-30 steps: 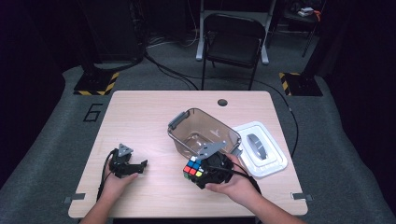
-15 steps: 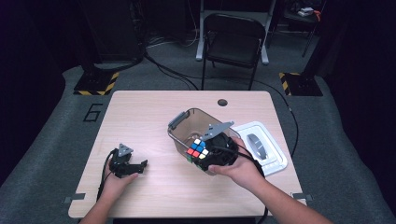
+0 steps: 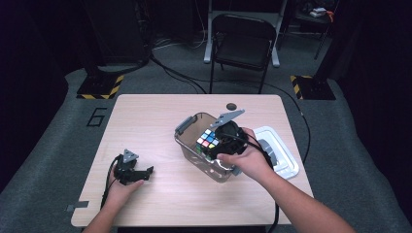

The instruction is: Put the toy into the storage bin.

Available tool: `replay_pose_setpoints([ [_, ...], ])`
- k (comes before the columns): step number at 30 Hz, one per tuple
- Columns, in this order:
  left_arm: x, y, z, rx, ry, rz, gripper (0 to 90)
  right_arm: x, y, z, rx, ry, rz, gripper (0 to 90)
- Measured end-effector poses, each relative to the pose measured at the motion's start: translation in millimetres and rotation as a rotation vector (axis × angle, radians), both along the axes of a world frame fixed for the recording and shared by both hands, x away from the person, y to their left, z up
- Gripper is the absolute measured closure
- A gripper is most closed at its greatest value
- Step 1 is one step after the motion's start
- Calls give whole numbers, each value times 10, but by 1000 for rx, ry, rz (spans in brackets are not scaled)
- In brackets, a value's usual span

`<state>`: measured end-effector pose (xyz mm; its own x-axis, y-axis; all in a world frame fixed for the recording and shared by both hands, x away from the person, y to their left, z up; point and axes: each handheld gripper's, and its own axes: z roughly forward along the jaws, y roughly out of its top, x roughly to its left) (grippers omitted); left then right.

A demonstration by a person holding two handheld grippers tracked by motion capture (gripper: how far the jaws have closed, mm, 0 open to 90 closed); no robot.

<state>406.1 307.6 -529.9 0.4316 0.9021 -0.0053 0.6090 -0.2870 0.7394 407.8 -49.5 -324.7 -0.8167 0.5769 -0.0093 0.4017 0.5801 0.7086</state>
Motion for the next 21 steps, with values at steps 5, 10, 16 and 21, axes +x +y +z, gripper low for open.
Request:
replay_pose_setpoints([
  [5, 0, 0, 1, 1, 1, -1, 139, 123, 28, -6, -4, -5, -13, 332],
  [10, 0, 0, 0, 0, 1, -1, 140, 224, 58, -18, -2, -2, -30, 333],
  [16, 0, 0, 0, 1, 0, -1, 139, 365, 96, -48, -12, -9, -37, 332],
  [21, 0, 1, 0, 1, 0, -1, 140, 469, 126, -77, -20, -8, -54, 332],
])
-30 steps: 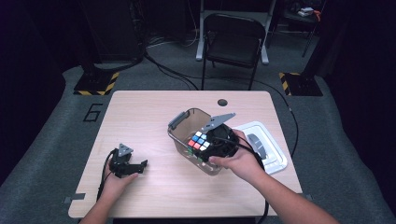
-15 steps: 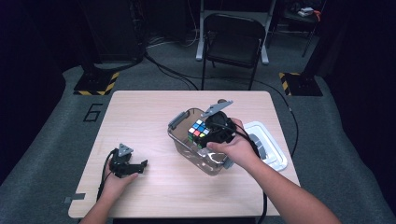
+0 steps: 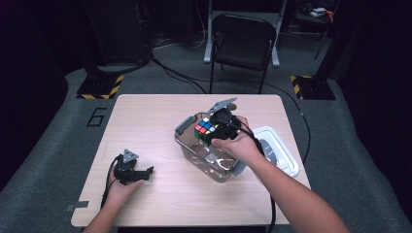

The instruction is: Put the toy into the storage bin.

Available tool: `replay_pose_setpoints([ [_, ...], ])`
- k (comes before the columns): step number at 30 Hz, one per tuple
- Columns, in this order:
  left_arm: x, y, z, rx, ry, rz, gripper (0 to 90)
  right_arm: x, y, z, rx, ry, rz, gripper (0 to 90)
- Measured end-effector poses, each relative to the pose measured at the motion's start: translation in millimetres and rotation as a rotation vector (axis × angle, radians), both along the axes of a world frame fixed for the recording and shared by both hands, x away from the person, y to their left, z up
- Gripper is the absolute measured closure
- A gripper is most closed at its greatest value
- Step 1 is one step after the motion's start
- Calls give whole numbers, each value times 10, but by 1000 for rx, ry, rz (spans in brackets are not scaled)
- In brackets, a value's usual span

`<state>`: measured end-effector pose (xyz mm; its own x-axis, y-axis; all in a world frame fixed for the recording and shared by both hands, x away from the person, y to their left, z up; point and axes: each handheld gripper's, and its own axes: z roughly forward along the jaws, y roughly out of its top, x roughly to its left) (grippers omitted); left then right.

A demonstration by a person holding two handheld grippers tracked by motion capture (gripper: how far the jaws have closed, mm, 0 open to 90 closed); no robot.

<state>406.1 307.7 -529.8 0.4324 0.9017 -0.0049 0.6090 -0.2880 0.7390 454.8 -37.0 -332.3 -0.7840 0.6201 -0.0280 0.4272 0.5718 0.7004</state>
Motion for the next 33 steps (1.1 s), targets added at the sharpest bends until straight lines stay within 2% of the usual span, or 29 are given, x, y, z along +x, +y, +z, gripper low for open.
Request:
replay_pose_setpoints([
  [7, 0, 0, 0, 0, 0, 0, 139, 149, 31, -66, 9, 4, -24, 332],
  [12, -1, -2, 0, -1, 1, 2, 140, 252, 91, -173, 4, 10, -32, 332],
  [27, 0, -2, 0, -1, 1, 1, 139, 400, 256, -436, -24, 12, -17, 332],
  [33, 0, -3, 0, -1, 1, 1, 140, 440, 322, -556, -35, 32, -10, 332],
])
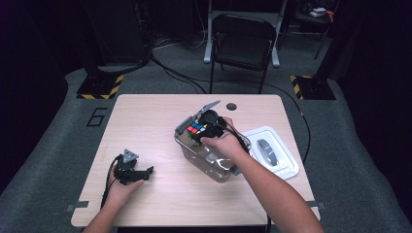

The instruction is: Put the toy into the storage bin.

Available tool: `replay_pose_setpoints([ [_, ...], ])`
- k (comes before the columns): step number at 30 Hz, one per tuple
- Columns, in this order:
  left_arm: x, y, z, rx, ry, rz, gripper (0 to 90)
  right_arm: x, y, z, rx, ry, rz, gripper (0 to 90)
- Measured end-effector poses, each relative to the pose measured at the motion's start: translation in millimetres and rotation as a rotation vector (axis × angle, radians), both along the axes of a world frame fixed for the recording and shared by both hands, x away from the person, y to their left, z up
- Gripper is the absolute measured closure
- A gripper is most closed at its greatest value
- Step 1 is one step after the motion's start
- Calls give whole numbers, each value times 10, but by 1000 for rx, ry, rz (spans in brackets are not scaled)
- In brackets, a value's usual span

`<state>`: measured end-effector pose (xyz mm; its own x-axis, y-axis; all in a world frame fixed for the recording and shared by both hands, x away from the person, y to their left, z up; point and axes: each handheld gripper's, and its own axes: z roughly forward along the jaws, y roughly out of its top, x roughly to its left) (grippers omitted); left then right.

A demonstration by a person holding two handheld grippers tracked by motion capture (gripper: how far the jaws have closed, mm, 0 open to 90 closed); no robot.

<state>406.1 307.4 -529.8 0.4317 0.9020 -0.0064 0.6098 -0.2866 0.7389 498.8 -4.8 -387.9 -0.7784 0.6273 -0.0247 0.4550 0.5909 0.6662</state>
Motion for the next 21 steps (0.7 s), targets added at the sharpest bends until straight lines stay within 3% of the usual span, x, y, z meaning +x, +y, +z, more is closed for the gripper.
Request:
replay_pose_setpoints([
  [21, 0, -1, 1, 0, 1, 0, 140, 105, 112, -227, -33, 25, -1, 332],
])
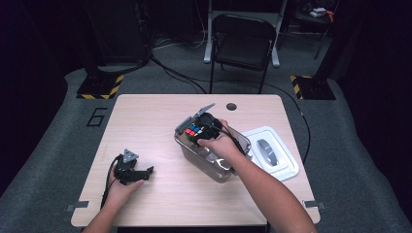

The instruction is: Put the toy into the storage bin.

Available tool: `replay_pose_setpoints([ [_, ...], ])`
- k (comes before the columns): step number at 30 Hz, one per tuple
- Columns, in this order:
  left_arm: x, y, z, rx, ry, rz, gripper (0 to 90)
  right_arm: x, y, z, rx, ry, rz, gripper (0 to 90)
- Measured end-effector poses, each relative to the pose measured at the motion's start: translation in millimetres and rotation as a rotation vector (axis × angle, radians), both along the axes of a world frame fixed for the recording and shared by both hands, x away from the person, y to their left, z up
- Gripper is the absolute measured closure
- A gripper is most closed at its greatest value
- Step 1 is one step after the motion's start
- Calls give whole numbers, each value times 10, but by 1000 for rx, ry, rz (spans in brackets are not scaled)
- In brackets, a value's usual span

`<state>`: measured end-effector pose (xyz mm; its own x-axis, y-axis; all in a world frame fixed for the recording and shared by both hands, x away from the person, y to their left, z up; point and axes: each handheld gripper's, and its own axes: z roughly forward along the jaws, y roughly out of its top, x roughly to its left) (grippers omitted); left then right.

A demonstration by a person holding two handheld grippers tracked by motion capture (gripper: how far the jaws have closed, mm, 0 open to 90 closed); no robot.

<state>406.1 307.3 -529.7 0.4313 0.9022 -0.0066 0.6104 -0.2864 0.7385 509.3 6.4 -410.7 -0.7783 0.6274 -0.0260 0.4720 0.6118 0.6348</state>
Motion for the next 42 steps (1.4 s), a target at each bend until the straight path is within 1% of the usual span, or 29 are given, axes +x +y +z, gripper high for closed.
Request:
replay_pose_setpoints([
  [4, 0, 0, -1, 0, 0, -1, 140, 8, 21, -30, -7, -1, 9, 332],
  [6, 0, 0, 0, 0, 0, 0, 140, 8, 38, -43, 2, 17, 2, 332],
  [9, -1, -1, 0, -1, -1, -1, 142, 16, 56, -65, 1, 23, 7, 332],
  [10, -1, -1, 0, -1, 0, -1, 142, 29, 66, -94, -9, 27, 25, 332],
  [12, -1, -1, 0, -1, 0, -1, 142, 27, 73, -106, -10, 32, 24, 332],
  [13, -1, -1, 0, -1, 0, -1, 142, 30, 79, -121, -19, 33, 31, 332],
  [16, -1, -1, 0, -1, -1, -2, 142, 26, 85, -157, -16, 43, 27, 332],
  [17, -1, -2, 0, -1, 0, -2, 142, 12, 92, -168, -16, 55, 15, 332],
  [23, -1, -1, 0, -1, 0, -2, 142, 17, 89, -215, -22, 62, 11, 332],
  [33, -1, -1, 0, 0, 0, -3, 142, 24, 101, -263, -43, 69, 32, 332],
  [34, -1, -1, 1, 0, 0, -3, 142, 22, 104, -271, -44, 75, 33, 332],
  [39, -1, -1, 0, -1, -1, -4, 142, 23, 104, -290, -37, 77, 20, 332],
  [42, -1, -1, 1, 0, 0, -4, 142, 27, 98, -295, -41, 79, 26, 332],
])
